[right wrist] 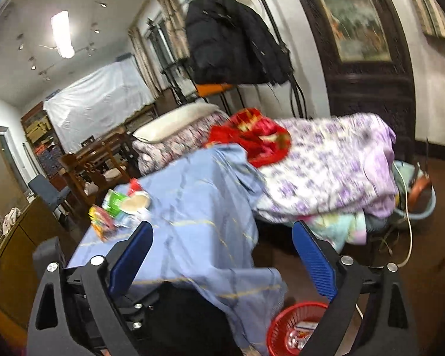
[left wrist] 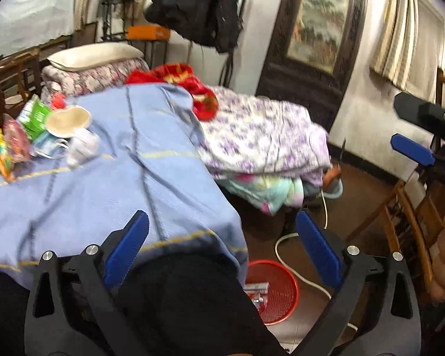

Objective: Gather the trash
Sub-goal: 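Move both tools back over the bed toward the remaining trash, then grasp the yellow pompom with the left gripper while the right gripper grasps the white plastic bag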

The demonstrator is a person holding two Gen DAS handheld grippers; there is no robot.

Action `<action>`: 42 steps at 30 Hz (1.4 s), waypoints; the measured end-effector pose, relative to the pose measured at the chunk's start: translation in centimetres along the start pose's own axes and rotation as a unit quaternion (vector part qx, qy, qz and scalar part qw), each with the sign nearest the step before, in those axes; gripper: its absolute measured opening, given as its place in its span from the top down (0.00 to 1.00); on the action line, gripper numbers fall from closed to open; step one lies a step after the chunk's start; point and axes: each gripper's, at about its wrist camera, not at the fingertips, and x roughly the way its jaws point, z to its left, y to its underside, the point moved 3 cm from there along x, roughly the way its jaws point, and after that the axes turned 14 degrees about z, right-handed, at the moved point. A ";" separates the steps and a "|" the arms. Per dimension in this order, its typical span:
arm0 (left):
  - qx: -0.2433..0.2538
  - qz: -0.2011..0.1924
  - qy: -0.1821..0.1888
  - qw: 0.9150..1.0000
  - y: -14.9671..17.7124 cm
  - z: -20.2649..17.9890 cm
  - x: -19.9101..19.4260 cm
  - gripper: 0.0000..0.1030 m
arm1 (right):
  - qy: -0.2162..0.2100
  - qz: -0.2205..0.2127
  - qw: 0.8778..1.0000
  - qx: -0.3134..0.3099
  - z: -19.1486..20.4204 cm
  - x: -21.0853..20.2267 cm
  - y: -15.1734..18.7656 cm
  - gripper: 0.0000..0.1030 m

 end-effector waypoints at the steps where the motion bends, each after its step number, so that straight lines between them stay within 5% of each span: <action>1: -0.007 -0.007 0.004 1.000 -0.2 0.5 -0.9 0.07 | -0.006 -0.008 1.000 -0.002 0.9 -0.6 -0.4 0.09; 8: -0.043 -0.067 -0.002 0.997 -0.8 4.5 -6.0 0.07 | -0.021 -0.042 0.999 -0.011 6.3 -3.8 -1.5 0.06; 14: -0.095 -0.095 -0.023 0.991 0.3 10.2 -8.6 0.07 | 0.036 -0.020 0.997 -0.060 11.3 -2.7 -0.7 0.06; 23: -0.192 -0.088 -0.119 0.970 3.8 21.7 -10.0 0.07 | 0.057 0.049 0.985 -0.152 16.8 5.8 3.3 0.06; 33: -0.315 -0.050 -0.188 0.929 8.6 34.6 -9.8 0.07 | 0.048 0.082 0.975 -0.202 19.6 16.2 5.4 0.06; 37: -0.320 -0.047 -0.198 0.925 7.9 36.7 -9.6 0.07 | 0.032 0.073 0.980 -0.184 19.2 18.8 4.8 0.06; 42: -0.306 -0.046 -0.201 0.929 2.7 39.1 -8.7 0.07 | 0.016 0.066 0.986 -0.149 17.5 20.9 3.1 0.06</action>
